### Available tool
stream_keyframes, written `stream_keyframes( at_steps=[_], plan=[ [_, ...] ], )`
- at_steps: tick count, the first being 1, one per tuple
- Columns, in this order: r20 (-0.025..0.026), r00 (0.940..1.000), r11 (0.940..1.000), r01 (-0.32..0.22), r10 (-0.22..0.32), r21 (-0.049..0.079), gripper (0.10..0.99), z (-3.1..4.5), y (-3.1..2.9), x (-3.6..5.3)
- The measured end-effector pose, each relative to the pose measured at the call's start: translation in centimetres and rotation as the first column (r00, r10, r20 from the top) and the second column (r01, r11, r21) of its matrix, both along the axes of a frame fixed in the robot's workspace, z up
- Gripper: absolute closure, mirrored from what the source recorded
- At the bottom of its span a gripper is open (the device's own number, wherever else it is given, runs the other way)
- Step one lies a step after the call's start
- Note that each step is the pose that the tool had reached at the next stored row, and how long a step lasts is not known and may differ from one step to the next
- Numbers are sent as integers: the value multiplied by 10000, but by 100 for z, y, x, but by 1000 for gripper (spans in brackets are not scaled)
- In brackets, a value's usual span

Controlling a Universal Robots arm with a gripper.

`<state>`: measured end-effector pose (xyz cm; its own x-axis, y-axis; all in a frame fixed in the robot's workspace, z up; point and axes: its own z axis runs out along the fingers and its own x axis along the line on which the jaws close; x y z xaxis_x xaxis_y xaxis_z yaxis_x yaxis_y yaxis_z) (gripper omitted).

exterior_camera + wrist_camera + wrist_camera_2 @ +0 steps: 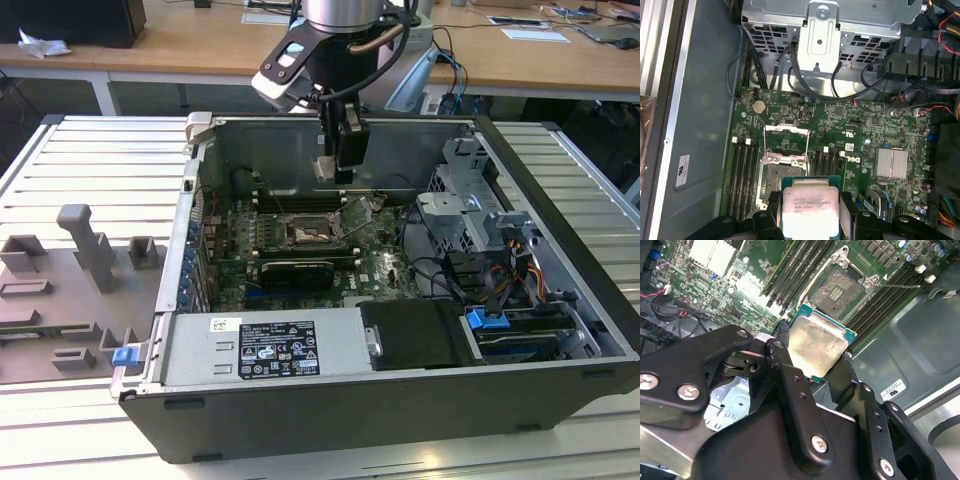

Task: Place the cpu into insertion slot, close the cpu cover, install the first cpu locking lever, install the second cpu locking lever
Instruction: 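Place the cpu into insertion slot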

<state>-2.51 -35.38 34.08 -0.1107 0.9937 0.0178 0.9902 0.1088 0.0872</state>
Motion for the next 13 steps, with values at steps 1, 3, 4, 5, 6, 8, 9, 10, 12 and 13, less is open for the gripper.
stream_keyframes(
  at_steps=[1, 3, 4, 5, 6, 8, 9, 10, 12, 13],
  plan=[
    [-1, 10000, 10000, 17, -17, 0, 545, -2, 0, 0],
    [0, 10000, 10000, 56, -56, 0, 545, -7, 0, 0],
    [0, 10000, 10000, 82, -82, 0, 545, -10, 0, 0],
    [0, 10000, 10000, 95, -95, 0, 545, -12, 0, 0],
    [0, 9999, 9999, 108, -108, 1, 545, -14, 0, 0],
    [0, 9999, 9999, 137, -137, 0, 545, -18, 0, 0],
    [0, 9999, 9999, 159, -159, 0, 545, -21, 0, 0],
    [0, 9998, 9998, 183, -183, 0, 545, -24, 0, 0],
    [0, 9998, 9998, 208, -208, 0, 545, -28, 0, 0],
    [0, 9998, 9998, 221, -221, 1, 545, -31, 0, 0]
  ],
)
